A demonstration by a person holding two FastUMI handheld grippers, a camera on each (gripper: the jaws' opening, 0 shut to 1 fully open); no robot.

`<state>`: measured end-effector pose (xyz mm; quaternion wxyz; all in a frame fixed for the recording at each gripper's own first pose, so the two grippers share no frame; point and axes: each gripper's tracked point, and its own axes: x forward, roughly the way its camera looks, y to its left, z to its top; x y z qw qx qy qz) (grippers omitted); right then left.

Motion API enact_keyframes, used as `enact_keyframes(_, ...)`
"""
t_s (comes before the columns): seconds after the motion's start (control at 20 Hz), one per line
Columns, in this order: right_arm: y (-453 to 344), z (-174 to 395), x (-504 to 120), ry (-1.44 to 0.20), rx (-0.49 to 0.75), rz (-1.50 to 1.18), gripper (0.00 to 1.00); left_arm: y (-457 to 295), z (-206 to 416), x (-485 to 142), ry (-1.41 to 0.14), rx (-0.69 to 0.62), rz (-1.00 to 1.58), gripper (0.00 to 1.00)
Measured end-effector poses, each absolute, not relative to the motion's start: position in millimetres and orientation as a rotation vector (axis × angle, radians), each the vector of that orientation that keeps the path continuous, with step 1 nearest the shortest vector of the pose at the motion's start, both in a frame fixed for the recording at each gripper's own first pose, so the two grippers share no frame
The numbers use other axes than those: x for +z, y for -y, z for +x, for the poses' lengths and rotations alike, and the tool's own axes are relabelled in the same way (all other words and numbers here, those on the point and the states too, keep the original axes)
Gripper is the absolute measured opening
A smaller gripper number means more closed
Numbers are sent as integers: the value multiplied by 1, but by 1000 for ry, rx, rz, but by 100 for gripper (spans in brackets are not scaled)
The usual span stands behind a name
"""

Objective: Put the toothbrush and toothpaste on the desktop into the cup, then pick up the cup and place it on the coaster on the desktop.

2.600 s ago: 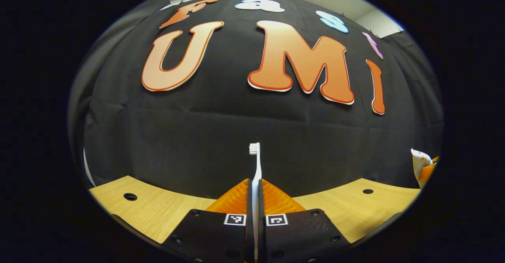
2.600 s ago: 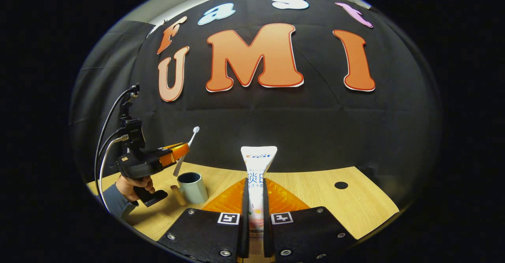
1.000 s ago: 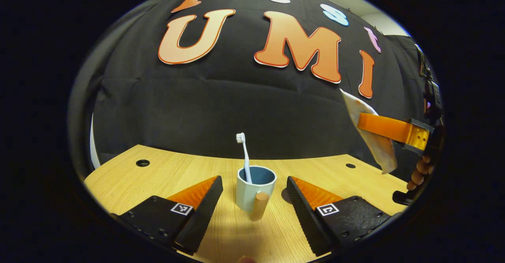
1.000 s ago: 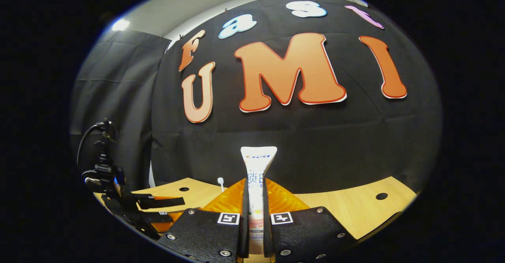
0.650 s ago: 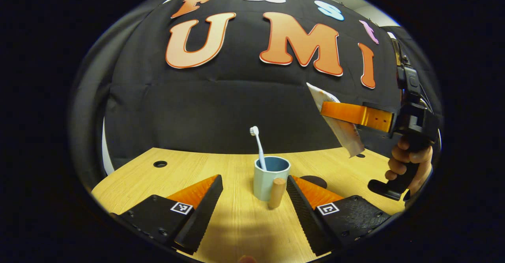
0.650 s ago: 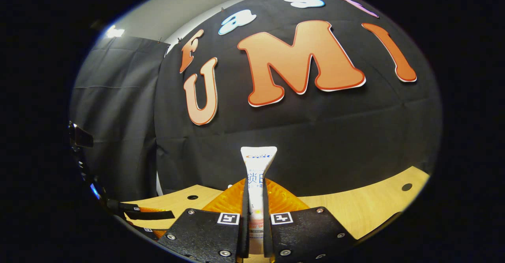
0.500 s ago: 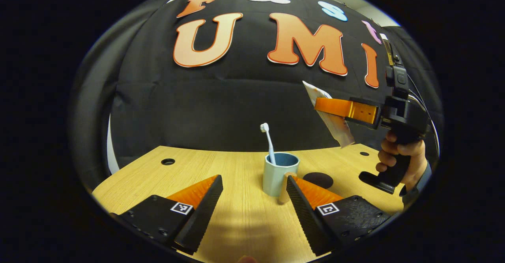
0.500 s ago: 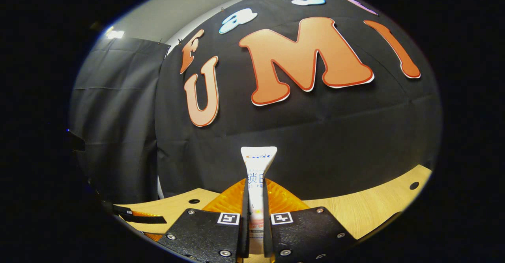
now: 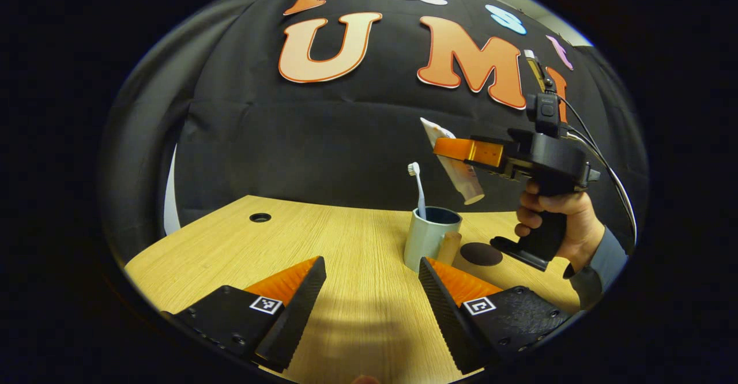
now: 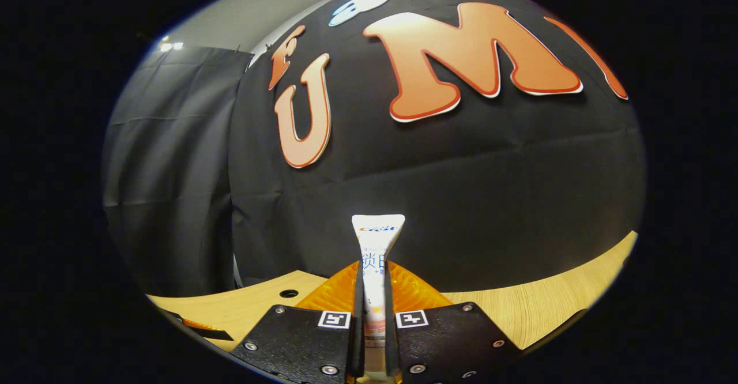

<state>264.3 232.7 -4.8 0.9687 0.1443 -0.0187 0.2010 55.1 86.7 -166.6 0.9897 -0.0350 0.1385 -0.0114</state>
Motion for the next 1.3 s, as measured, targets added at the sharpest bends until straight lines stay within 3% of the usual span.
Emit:
enact_keyframes(0.35,-245,289,-37,-24,373,304,14,-90,56,-184,-339,6,-75,98)
enact_keyframes(0.75,-219,249,-65,-128,378,139,26,-87,52,-188,-360,5,-88,98)
enact_keyframes(0.85,-205,235,-60,-126,371,123,33,-86,51,-186,-355,4,-101,98)
enact_keyframes(1.1,-160,194,-19,-46,338,84,69,-69,53,-163,-333,-8,-112,98)
enact_keyframes(1.3,-128,166,14,19,307,70,82,-53,60,-124,-282,-21,-65,97)
